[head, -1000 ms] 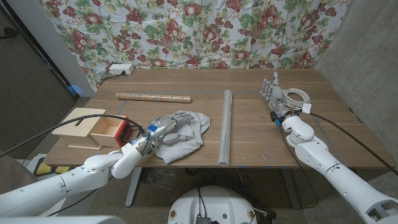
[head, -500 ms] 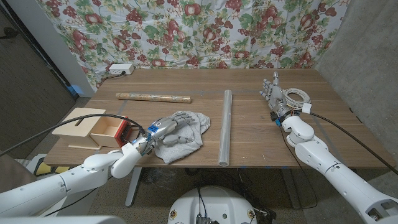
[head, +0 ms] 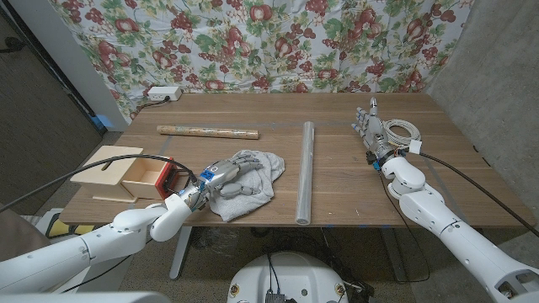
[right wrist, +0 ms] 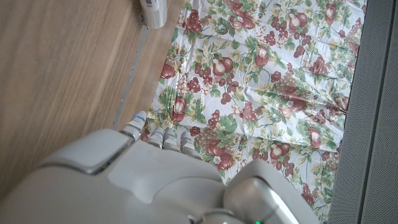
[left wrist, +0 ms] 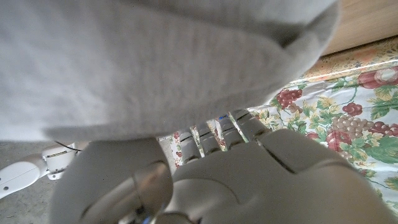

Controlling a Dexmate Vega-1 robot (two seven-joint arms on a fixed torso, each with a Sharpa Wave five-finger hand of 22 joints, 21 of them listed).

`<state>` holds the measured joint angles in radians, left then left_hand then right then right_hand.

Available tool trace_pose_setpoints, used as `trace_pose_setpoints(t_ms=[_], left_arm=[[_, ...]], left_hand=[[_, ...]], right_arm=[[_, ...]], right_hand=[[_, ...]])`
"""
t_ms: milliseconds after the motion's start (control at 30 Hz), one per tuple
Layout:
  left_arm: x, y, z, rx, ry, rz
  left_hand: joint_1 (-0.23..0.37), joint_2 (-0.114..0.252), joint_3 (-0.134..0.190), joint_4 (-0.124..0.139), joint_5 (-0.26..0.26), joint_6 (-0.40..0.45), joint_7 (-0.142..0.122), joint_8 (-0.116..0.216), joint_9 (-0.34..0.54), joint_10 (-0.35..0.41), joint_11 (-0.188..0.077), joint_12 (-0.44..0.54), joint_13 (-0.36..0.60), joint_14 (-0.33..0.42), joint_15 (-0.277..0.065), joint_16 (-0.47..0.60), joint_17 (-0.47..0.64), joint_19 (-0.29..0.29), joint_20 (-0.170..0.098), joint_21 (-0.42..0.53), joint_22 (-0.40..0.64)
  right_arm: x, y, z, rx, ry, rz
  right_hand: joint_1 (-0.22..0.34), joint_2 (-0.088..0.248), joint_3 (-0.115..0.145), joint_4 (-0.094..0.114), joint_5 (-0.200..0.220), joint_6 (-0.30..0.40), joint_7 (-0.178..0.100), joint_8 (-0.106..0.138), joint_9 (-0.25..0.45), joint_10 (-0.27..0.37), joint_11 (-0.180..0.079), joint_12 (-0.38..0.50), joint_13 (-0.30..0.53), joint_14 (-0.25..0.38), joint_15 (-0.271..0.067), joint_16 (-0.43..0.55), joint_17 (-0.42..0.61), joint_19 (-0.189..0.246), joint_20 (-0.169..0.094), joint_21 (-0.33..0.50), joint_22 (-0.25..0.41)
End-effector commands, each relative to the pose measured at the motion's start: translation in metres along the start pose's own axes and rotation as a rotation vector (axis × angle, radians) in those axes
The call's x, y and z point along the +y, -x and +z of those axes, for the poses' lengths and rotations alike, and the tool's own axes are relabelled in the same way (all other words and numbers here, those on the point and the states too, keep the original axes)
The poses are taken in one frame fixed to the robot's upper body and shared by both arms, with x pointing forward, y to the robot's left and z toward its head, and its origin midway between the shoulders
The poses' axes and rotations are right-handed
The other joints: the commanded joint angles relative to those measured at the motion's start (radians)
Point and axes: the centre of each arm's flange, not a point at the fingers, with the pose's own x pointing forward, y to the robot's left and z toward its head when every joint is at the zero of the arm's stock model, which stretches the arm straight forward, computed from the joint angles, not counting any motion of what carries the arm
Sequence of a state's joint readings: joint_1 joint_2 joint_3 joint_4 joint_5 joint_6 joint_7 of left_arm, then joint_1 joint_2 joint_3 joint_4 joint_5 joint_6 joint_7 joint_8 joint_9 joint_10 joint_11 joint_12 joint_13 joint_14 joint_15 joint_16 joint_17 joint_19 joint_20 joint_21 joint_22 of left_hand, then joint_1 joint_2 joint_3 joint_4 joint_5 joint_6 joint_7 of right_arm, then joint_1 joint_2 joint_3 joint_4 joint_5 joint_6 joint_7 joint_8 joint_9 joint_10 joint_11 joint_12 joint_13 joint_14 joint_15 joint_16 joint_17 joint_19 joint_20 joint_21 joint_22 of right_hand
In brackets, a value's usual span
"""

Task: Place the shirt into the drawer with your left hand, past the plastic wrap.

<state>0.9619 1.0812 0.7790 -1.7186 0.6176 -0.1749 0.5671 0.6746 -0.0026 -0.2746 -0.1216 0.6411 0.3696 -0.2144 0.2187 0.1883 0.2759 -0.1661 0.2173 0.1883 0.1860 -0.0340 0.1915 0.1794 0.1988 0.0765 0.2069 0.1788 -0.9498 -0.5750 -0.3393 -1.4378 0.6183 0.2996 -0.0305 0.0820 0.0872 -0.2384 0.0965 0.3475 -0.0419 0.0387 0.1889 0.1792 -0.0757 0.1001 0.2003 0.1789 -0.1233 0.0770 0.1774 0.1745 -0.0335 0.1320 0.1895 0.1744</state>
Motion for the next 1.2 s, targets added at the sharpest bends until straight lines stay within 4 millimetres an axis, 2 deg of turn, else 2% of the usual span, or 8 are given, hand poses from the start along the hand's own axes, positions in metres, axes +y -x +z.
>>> trace_pose_setpoints(t_ms=[33, 400, 600, 767, 900, 967, 1067, 1200], left_arm=[[-0.0039, -0.0019, -0.0022, -0.003, -0.014, -0.028], [-0.0089, -0.0039, -0.0019, -0.005, -0.016, -0.06], [-0.0099, -0.0042, -0.0008, -0.003, -0.021, -0.064], [-0.0102, -0.0046, -0.0011, -0.002, -0.018, -0.068], [-0.0107, -0.0046, -0.0017, 0.004, -0.014, -0.067], [-0.0112, -0.0045, -0.0019, 0.006, -0.008, -0.068], [-0.012, -0.0043, -0.0022, 0.011, -0.003, -0.067], [-0.0128, -0.004, -0.0026, 0.019, 0.005, -0.062]], left_hand=[[0.014, -0.001, 0.0, -0.004, 0.004, 0.01, -0.001, 0.007, 0.005, 0.007, -0.002, -0.005, 0.004, -0.005, -0.081, -0.002, 0.003, 0.0, -0.002, -0.002, 0.005], [0.058, 0.015, 0.019, -0.019, 0.004, 0.05, -0.003, 0.017, 0.005, 0.003, -0.003, -0.009, 0.004, -0.011, -0.084, -0.002, 0.003, 0.01, -0.012, 0.001, 0.006], [0.194, 0.064, 0.083, -0.052, -0.02, 0.067, -0.003, 0.014, 0.008, 0.007, -0.01, -0.009, 0.007, -0.005, -0.087, 0.003, 0.006, 0.027, -0.024, 0.006, 0.008], [0.343, 0.082, 0.146, -0.061, -0.066, 0.102, -0.004, 0.019, 0.014, 0.01, -0.016, -0.01, 0.01, 0.016, -0.11, 0.008, 0.008, 0.089, -0.055, 0.023, 0.011], [0.397, 0.09, 0.176, -0.053, -0.094, 0.126, -0.002, 0.026, 0.019, 0.014, -0.022, -0.009, 0.012, 0.056, -0.134, 0.019, 0.01, 0.163, -0.081, 0.049, 0.021], [0.427, 0.096, 0.195, -0.052, -0.113, 0.165, -0.002, 0.043, 0.026, 0.02, -0.029, -0.007, 0.013, 0.099, -0.155, 0.029, 0.013, 0.207, -0.114, 0.066, 0.031], [0.467, 0.102, 0.223, -0.054, -0.134, 0.187, -0.003, 0.054, 0.034, 0.028, -0.036, -0.005, 0.015, 0.148, -0.171, 0.042, 0.019, 0.257, -0.128, 0.086, 0.041], [0.543, 0.108, 0.281, -0.06, -0.174, 0.211, -0.002, 0.072, 0.049, 0.041, -0.042, -0.003, 0.017, 0.247, -0.184, 0.068, 0.037, 0.348, -0.157, 0.122, 0.058]], right_arm=[[-0.0005, 0.0012, -0.0001, 0.0, -0.001, -0.005], [-0.0014, 0.0023, 0.0003, 0.0, -0.003, -0.008], [-0.0016, 0.0021, 0.0004, -0.001, -0.002, -0.007], [-0.0017, 0.0021, 0.0004, -0.001, -0.001, -0.006], [-0.0019, 0.0022, 0.0007, 0.0, -0.003, -0.009], [-0.0021, 0.0022, 0.001, -0.001, -0.002, -0.008], [-0.0024, 0.0021, 0.0013, -0.001, 0.001, -0.008], [-0.0025, 0.0012, 0.0022, 0.0, 0.002, -0.006]], right_hand=[[0.002, 0.002, 0.0, 0.001, 0.0, 0.009, 0.007, 0.003, 0.005, 0.005, 0.001, 0.01, 0.006, -0.003, -0.005, 0.006, 0.004, -0.002, -0.002, 0.004, 0.003], [0.001, 0.001, 0.0, 0.001, 0.0, 0.013, 0.007, 0.004, 0.005, 0.005, 0.0, 0.01, 0.006, -0.002, -0.005, 0.006, 0.004, -0.003, -0.001, 0.003, 0.003], [0.001, 0.001, 0.001, 0.001, -0.001, 0.014, 0.007, 0.004, 0.005, 0.006, 0.0, 0.01, 0.006, -0.003, -0.005, 0.006, 0.004, -0.002, -0.001, 0.003, 0.003], [0.0, 0.001, 0.001, 0.001, -0.001, 0.014, 0.007, 0.004, 0.005, 0.006, 0.0, 0.01, 0.006, -0.003, -0.006, 0.006, 0.004, -0.003, -0.001, 0.003, 0.003], [0.0, 0.001, 0.001, 0.002, -0.001, 0.015, 0.007, 0.004, 0.005, 0.005, 0.0, 0.01, 0.006, -0.003, -0.005, 0.006, 0.004, -0.002, -0.001, 0.004, 0.003], [0.0, 0.001, 0.001, 0.002, -0.001, 0.014, 0.007, 0.004, 0.005, 0.005, -0.001, 0.009, 0.006, -0.003, -0.006, 0.006, 0.004, -0.003, -0.001, 0.004, 0.003], [0.0, 0.001, 0.001, 0.002, -0.001, 0.015, 0.007, 0.004, 0.005, 0.005, 0.0, 0.009, 0.006, -0.003, -0.006, 0.006, 0.004, -0.002, -0.001, 0.004, 0.003], [-0.001, 0.002, 0.001, 0.002, -0.002, 0.014, 0.007, 0.004, 0.005, 0.005, -0.001, 0.009, 0.006, -0.003, -0.006, 0.006, 0.004, -0.002, -0.002, 0.004, 0.003]])
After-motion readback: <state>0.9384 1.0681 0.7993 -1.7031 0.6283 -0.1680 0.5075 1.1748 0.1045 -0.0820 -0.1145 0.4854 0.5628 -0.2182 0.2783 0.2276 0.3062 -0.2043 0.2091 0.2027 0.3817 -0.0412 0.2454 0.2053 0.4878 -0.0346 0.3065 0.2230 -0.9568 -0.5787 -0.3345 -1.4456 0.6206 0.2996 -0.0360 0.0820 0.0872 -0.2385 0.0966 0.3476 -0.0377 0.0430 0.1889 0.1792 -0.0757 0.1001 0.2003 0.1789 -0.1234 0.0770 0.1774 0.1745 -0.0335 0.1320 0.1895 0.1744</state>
